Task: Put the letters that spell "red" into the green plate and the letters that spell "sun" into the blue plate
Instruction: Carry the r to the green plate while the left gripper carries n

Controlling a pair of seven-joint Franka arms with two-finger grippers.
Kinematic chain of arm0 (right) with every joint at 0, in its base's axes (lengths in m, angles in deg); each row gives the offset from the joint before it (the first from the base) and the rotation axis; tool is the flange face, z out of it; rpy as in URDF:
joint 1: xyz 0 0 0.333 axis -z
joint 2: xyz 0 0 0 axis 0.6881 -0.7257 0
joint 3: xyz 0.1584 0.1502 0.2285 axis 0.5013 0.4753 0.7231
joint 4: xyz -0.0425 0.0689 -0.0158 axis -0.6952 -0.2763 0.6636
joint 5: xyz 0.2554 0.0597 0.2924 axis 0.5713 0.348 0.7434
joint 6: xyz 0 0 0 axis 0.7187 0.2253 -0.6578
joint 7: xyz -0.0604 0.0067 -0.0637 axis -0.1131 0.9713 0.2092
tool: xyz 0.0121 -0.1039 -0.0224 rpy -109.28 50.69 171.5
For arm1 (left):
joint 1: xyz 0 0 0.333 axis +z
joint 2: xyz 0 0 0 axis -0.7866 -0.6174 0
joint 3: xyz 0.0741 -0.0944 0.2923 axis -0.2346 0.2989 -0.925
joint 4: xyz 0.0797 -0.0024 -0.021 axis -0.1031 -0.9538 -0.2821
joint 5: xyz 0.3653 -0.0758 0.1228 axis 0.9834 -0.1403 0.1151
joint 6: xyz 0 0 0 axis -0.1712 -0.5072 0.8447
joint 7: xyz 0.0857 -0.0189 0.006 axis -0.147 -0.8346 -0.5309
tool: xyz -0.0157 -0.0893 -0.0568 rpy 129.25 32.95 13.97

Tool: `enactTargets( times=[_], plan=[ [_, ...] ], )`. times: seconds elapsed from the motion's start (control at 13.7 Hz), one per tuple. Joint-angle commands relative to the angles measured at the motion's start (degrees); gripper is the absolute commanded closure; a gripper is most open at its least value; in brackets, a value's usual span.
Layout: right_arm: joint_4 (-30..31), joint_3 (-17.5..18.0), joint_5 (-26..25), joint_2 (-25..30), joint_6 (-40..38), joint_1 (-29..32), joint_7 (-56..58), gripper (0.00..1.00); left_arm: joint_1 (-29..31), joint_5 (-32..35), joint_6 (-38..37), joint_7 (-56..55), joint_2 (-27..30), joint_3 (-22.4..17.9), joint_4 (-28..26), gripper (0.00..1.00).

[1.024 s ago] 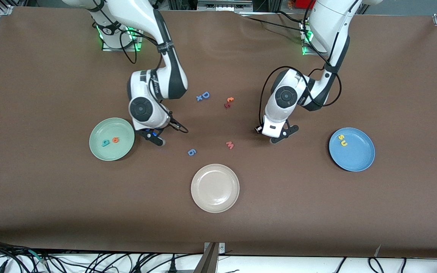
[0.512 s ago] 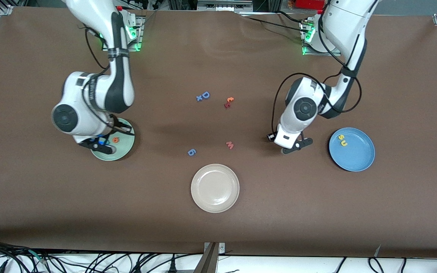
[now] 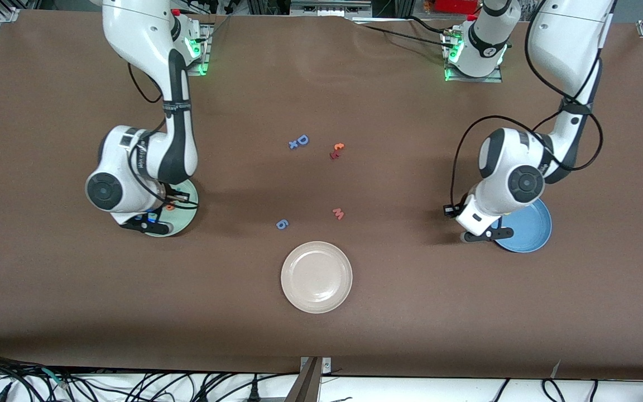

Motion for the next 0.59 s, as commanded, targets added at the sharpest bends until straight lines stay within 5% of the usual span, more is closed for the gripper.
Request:
enactTargets(
  times=[0.0,0.15,0.22,0.29,0.37,0.51],
  plan=[
    [-0.2,1.2,0.9,0.0,1.0,1.9,1.1,1.0,2.8,4.5,-2.1,4.9,1.1,0.6,0.2,0.79],
    [-0.2,1.2,0.8,-0.4,1.0,2.3,1.4,0.87,4.9,6.9,-3.0,7.6,1.7,0.7,0.1,0.83],
    [-0.2,1.2,0.9,-0.4,1.0,2.4,1.4,0.62,6.1,6.9,-3.4,10.4,1.9,0.6,0.1,0.83],
    [-0.5,1.1,0.9,-0.2,0.6,2.2,0.9,0.18,7.8,6.9,-3.4,13.3,1.9,0.7,0.2,0.83],
    [-0.9,0.9,0.9,0.3,-0.1,1.8,0.3,0.01,9.3,6.9,-3.4,16.0,1.9,0.6,0.2,0.84],
    [-2.7,-0.8,0.9,1.8,-3.5,1.7,0.7,0.01,12.0,6.9,-3.3,20.6,1.6,0.7,0.9,0.84]
  ],
)
